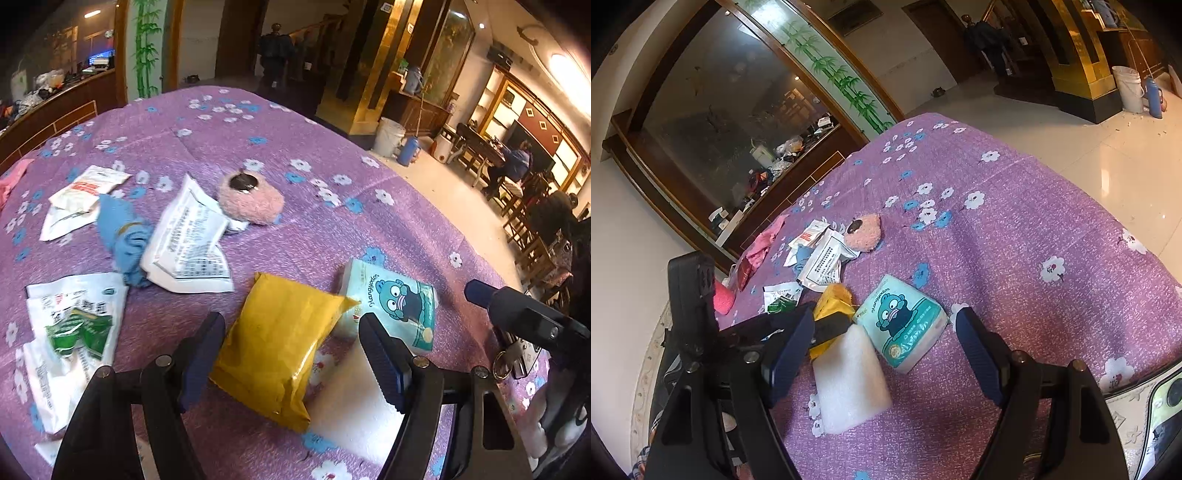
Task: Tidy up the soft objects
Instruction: 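Close the left tool on the yellow foil packet while the right tool grasps the white foam block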
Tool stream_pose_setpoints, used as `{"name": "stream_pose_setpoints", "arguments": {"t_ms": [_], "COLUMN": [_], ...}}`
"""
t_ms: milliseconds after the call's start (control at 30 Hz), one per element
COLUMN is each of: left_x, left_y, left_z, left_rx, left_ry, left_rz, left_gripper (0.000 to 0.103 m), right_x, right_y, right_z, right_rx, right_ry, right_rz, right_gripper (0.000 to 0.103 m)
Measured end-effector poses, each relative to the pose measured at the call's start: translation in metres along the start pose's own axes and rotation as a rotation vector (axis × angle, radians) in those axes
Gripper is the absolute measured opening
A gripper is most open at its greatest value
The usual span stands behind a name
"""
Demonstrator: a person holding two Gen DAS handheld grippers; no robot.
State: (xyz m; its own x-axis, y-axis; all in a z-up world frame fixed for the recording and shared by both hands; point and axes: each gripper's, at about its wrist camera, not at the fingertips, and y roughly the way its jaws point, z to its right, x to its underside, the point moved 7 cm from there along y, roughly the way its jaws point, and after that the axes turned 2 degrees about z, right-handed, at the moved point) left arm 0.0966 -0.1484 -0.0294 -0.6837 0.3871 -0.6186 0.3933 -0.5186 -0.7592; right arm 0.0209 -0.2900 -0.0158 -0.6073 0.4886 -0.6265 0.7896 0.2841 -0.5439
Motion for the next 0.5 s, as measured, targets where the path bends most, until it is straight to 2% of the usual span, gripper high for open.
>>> {"name": "stream_pose_setpoints", "arguments": {"t_ms": [33, 133, 300, 500], "left_x": [0.0, 0.003, 0.007, 0.017], "left_y": [0.002, 0.004, -0.013, -0.064], "left_z": [0.001, 0.005, 0.008, 0.005], "left_rx": [-0.004, -0.03, -0.027, -0.063], "left_ry": [0.005, 0.02, 0.014, -0.011], "left_rz": [-0.007, -0.015, 0.012, 0.093], "left_gripper": [0.057, 0.049, 0.049, 0.049], "right_x": [0.001, 0.002, 0.004, 0.009], "right_y": [0.0, 0.001, 0.007, 0.016], "right_z": [0.0, 0.001, 0.001, -0.001], "right_rx": [0.002, 0.01, 0.025, 0.015], "right_ry": [0.0, -0.001, -0.011, -0.025], "right_rz": [-0.001, -0.009, -0.026, -0.067], "right_gripper": [0.078, 0.078, 0.078, 0.078]}}
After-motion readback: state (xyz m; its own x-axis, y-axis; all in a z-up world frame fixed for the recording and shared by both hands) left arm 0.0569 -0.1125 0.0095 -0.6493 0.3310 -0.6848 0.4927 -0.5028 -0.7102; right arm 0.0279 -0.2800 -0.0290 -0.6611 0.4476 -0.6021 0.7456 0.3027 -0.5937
